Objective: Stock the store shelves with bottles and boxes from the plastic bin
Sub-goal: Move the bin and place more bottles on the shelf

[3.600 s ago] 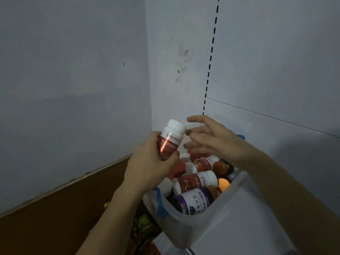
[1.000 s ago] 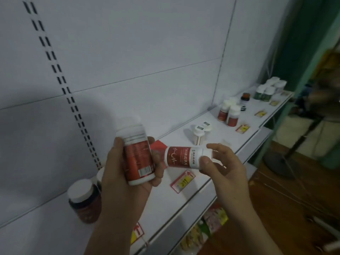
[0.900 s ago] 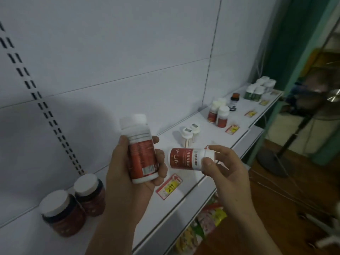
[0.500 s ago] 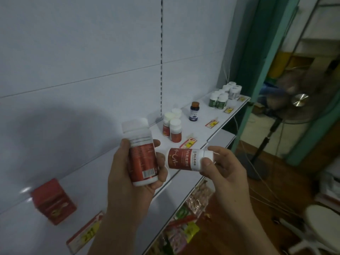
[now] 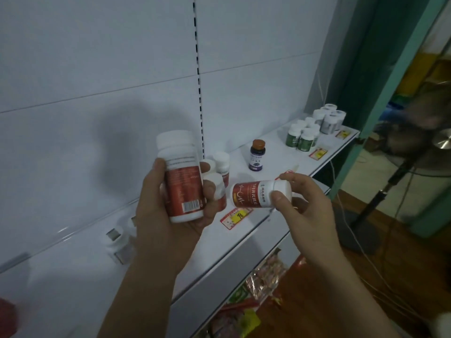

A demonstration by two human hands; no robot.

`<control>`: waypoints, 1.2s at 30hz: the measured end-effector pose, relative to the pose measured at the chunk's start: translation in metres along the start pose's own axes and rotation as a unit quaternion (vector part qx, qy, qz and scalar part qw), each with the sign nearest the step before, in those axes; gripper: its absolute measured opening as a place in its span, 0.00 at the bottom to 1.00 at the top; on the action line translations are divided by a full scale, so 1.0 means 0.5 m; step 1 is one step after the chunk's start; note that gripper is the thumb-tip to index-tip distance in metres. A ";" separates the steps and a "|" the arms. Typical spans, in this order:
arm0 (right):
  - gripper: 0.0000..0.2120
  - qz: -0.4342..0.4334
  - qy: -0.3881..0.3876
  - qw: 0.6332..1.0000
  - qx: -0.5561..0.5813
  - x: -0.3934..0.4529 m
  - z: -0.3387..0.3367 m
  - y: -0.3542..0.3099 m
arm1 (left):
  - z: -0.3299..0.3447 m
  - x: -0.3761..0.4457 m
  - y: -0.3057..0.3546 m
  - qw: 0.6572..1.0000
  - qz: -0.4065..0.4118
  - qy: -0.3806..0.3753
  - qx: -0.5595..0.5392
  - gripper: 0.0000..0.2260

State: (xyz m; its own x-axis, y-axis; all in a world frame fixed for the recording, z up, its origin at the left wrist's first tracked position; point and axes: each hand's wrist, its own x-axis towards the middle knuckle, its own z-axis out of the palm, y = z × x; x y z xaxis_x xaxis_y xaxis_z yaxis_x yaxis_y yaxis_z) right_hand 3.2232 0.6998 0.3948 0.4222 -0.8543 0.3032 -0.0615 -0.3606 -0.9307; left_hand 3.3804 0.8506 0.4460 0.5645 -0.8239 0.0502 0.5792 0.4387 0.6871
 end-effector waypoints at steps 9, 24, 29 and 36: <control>0.16 -0.072 -0.159 0.977 -0.119 0.235 0.016 0.093 | 0.015 0.194 -0.034 1.000 0.013 0.013 0.008 0.27; 0.25 -0.119 -0.347 0.911 -0.190 0.349 0.114 0.112 | 0.017 0.237 -0.043 0.994 0.062 0.095 0.005 0.27; 0.25 -0.121 -0.354 0.909 -0.182 0.347 0.133 0.111 | 0.017 0.229 -0.050 0.993 0.066 0.098 0.021 0.26; 0.19 -0.147 -0.295 0.926 -0.185 0.345 0.102 0.081 | 0.017 0.222 -0.068 0.993 0.071 0.086 0.049 0.27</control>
State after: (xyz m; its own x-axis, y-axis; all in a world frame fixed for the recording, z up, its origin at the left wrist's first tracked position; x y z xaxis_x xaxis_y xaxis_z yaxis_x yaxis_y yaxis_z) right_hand 3.3395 0.5568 0.3992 0.8837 -0.3854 0.2656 -0.1250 -0.7412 -0.6595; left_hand 3.4185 0.7414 0.4344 0.7338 -0.6786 0.0322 0.4318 0.5024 0.7491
